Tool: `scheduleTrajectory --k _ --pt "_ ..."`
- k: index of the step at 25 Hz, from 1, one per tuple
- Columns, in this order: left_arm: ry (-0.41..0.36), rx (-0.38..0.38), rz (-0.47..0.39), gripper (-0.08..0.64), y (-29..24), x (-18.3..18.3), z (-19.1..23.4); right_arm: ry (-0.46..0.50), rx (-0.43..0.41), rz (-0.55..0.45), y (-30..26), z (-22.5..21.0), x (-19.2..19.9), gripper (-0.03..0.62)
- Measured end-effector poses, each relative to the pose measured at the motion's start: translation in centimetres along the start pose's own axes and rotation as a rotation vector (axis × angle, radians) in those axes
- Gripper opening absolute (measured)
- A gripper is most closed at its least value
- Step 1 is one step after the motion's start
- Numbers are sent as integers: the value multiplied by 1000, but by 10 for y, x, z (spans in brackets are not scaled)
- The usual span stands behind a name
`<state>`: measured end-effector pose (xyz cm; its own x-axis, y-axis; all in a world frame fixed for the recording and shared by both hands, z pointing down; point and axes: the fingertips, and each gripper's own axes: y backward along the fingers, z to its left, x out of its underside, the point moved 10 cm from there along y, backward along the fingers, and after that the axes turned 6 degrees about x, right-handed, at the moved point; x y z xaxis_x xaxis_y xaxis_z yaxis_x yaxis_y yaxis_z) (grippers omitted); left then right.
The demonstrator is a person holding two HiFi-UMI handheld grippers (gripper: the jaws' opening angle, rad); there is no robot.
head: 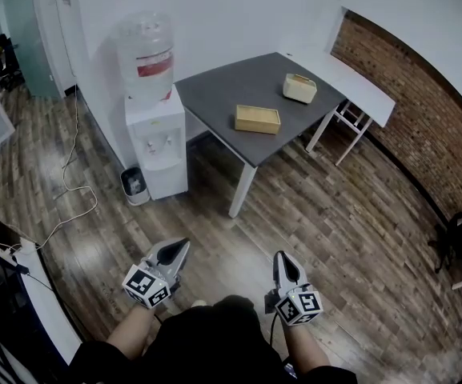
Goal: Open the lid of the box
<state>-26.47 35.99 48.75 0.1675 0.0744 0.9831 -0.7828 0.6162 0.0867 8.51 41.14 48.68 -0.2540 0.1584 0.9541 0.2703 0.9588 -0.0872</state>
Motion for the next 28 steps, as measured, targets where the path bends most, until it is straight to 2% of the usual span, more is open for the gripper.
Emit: scheduleTrajectory --k 8,14,19,28 --pt "23 -17 26 0 -41 7 29 -17 14 24 -49 -33 -6 3" --pt "21 -57 15 0 -87 3 56 0 -22 24 -100 -68 -26 3" --pt "4 -61 0 0 -141 -1 77 -2 -44 1 -139 -105 -46 3" --pt "-17 -96 -7 0 -218 0 78 -32 -66 27 -172 -172 -65 3"
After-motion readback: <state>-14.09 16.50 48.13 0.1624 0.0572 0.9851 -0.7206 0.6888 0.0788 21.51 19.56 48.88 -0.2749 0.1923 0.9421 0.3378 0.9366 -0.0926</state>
